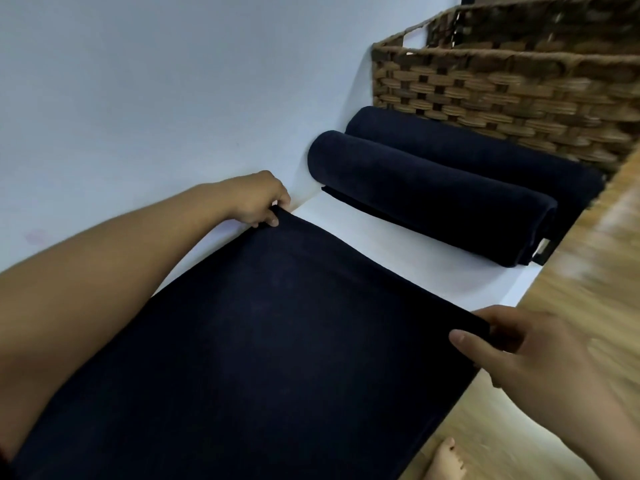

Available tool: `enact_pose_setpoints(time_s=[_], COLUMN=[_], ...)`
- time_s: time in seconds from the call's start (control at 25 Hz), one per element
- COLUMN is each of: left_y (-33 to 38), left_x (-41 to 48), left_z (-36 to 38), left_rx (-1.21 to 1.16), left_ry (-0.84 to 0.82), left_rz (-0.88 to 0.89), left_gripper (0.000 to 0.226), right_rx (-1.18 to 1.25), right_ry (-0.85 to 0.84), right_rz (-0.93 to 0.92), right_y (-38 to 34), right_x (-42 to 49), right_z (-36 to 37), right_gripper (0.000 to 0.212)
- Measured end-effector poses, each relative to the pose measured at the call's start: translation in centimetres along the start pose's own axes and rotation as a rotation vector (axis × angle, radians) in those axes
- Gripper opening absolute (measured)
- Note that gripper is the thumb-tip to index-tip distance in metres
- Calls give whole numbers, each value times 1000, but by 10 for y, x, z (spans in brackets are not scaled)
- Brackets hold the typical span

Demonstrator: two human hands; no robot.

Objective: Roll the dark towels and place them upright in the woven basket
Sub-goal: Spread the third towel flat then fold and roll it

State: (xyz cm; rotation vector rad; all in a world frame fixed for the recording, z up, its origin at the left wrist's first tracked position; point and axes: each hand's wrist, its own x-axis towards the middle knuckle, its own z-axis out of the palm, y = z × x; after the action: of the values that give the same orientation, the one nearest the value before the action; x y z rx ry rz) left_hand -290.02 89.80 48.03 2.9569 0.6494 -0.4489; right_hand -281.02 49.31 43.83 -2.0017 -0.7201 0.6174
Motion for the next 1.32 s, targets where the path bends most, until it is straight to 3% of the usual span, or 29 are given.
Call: enact_pose_setpoints(time_s=[0.2,0.48,0.68,0.84,0.92,1.04,1.12,1.2,1.32], left_y=[4,0,2,5,2,-2,-2,-2,-6], left_x=[4,5,9,21,24,24,28,32,31], left_z=[-13,-15,-18,-12,-3,12,19,29,45], left_rx=[-155,-141,34,26,21,224,233,226,252], left_ry=[-168,-185,-254,-74,91,326,416,481,597], left_rz=[-26,-28,37,73,103,175,157,184,234], left_gripper=[24,23,20,24,19,12,11,11,22], right_rx=[-90,-410,-430,-288,-358,-580,-698,-832,-899], right_ry=[-69,-188,-168,-5,150,358,439,457,339], right_rz=[54,-34,-104,-154,-238,-529,-723,-911,-1095], right_y=[-5,-5,6,9,14,29,41,50,54], right_x=[10,15,14,27,37,54,59,58,55], right_z=[-11,-13,-12,-17,-20,-24,-27,-30,-34], right_gripper=[10,12,14,19,14,9,8,13,16])
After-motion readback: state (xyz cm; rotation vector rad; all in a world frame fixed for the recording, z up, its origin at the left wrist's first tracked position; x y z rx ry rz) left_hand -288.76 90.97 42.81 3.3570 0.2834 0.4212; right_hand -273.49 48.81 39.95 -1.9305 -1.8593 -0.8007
